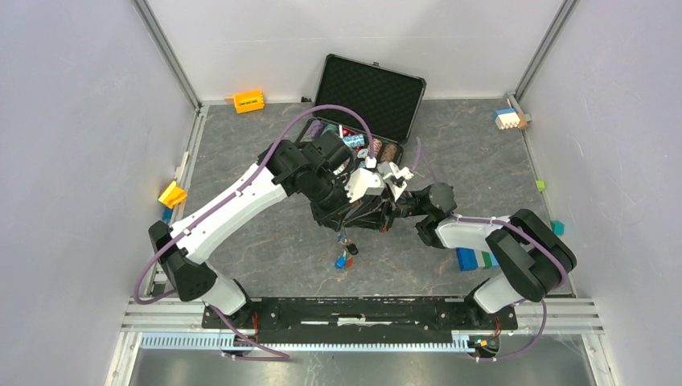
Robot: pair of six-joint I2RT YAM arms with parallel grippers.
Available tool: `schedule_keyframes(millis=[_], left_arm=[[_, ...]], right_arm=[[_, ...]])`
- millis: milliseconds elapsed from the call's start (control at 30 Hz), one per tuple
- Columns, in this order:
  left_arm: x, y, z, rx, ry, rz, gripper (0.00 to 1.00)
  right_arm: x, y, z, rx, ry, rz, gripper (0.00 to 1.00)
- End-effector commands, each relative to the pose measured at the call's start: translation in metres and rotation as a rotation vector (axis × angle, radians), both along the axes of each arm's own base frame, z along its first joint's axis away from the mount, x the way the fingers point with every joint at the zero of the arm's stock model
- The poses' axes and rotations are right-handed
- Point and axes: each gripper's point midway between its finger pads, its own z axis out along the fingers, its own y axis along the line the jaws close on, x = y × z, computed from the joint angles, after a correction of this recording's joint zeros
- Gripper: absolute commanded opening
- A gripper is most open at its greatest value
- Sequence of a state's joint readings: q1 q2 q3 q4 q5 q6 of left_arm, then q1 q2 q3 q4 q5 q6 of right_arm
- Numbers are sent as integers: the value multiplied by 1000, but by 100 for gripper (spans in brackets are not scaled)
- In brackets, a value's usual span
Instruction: Put the keys on the keyring
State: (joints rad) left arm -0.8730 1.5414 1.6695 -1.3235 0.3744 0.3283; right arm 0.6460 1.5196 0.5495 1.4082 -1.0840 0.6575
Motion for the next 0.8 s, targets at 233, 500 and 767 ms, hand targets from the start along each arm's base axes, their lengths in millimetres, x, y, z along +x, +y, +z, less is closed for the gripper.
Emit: schedule_keyframes(millis=[233, 500, 767], left_arm=[[-3, -13, 34, -207, -110, -27, 5], [-2, -12, 43, -274, -189, -57, 24], [-1, 1, 48, -296, -294, -82, 44]], right_arm=[[9, -2, 22, 30, -131, -62, 0], [13, -10, 33, 43, -162, -88, 0], [17, -19, 45, 64, -180, -114, 0]])
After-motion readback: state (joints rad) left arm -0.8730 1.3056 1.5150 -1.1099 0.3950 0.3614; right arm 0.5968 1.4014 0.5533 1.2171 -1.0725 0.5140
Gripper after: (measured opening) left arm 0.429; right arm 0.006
